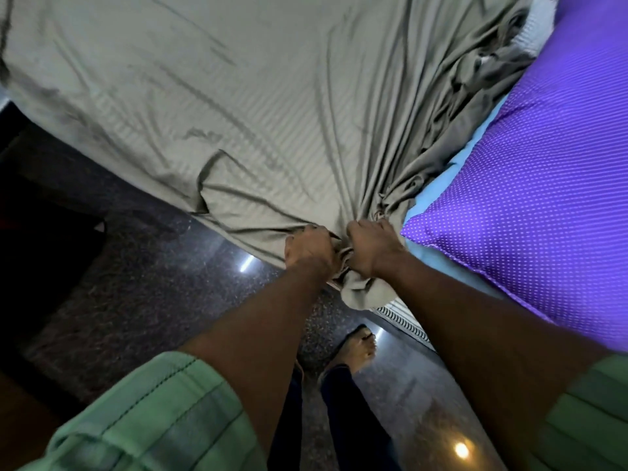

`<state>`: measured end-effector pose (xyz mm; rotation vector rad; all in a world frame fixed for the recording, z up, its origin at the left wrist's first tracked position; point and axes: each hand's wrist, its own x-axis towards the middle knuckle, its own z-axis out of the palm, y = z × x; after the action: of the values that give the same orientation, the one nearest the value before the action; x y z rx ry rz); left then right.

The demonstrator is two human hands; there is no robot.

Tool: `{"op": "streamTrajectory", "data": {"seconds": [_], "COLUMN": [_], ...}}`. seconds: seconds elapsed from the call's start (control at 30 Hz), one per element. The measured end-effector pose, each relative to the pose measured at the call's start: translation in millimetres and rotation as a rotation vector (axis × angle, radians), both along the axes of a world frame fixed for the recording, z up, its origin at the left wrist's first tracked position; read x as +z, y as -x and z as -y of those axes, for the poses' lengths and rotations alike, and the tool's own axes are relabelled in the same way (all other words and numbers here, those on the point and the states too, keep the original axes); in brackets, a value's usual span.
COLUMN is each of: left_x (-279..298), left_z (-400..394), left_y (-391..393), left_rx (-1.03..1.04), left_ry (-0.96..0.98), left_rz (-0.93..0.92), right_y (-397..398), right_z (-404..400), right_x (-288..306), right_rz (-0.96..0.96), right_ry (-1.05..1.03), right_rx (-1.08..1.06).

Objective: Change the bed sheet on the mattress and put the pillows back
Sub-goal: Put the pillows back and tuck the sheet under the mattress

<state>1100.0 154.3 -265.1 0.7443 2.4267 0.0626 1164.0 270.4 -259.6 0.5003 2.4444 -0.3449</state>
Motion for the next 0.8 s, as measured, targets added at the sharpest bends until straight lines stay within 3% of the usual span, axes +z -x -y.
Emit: {"op": "streamTrajectory", "data": {"seconds": [0.1,0.17,0.23,0.33,0.53,0.67,0.8], "left_x": [42.8,73.3,107.0,155.6,232.1,257.1,243.2], "left_z": [-21.7,-33.2,-43.6,-65.4,-130.9,-185.9,-239.4], "left_y": [13.5,21.3,26.9,30.5,21.8,5.0,-20.6], "left_rx": [0.106,0.164,0.205,0.222,0.074,-0.091,-0.244], "left_ry": [-0.091,-0.161,-0.222,-0.285,-0.303,-0.3,-0.312], "left_rz": [0.118,0.156,0.2,0.234,0.277,0.248,0.244], "right_y": [23.1,37.9,46.8,47.3,-14.1,-65.4,-108.0], "right_z": [-7.0,-18.4,-31.3,-53.6,-118.3,-162.7,-194.2], "right_x": [27.1,54.7,92.7,146.7,236.9,249.5,240.5], "right_rz": [-0.139,-0.191,-0.244,-0.361,-0.451,-0.45,-0.445], "right_ry": [0.26,0.455,0.605,0.617,0.288,0.103,-0.018], "right_rx": [-0.624,-0.929,-1.099,-1.307,-1.282,-1.345,-1.318]}}
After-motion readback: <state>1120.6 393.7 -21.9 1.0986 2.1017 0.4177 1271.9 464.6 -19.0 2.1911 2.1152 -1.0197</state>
